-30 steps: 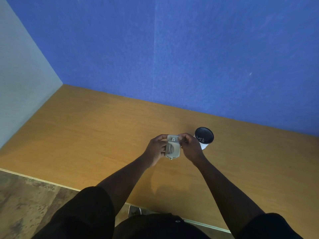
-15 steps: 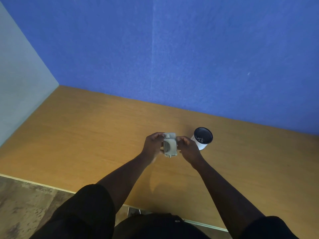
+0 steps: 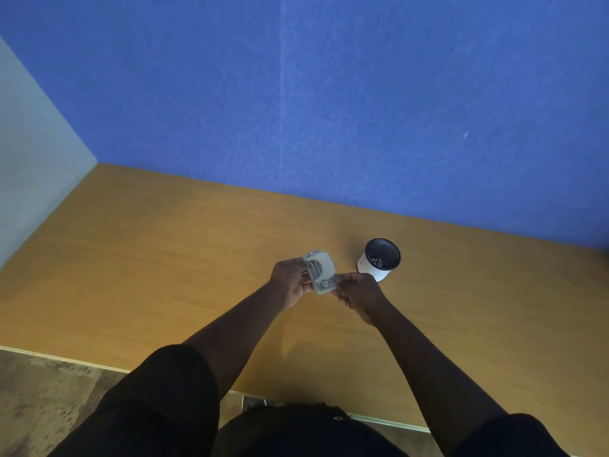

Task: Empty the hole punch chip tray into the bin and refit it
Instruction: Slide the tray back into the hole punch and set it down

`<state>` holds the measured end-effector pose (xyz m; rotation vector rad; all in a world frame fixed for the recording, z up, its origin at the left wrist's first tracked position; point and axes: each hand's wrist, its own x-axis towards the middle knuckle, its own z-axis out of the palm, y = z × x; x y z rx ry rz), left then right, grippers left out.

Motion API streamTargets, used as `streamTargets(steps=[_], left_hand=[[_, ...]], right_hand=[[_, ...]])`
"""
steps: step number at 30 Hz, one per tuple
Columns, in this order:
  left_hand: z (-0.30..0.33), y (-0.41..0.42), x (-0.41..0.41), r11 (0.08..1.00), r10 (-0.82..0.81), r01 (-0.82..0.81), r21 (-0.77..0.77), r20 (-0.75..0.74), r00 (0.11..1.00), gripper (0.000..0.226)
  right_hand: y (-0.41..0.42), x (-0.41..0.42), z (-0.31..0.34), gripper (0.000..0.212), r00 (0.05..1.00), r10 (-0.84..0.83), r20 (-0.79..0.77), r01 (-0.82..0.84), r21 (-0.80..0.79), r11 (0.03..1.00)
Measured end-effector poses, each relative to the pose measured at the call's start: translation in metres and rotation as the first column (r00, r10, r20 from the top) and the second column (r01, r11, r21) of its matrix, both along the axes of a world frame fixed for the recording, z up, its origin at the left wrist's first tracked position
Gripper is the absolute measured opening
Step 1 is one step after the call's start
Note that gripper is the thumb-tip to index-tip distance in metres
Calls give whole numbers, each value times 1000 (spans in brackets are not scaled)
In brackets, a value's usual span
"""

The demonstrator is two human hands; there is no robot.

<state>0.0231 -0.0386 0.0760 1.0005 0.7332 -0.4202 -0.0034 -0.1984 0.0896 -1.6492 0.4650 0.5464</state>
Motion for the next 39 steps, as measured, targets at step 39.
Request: streamTargets(steps=[39], left_hand=[[-35,9,4,373,-661,514,773,-167,732,25]], right_hand=[[32,30,-45,33,985,173,-23,-170,-339,925]])
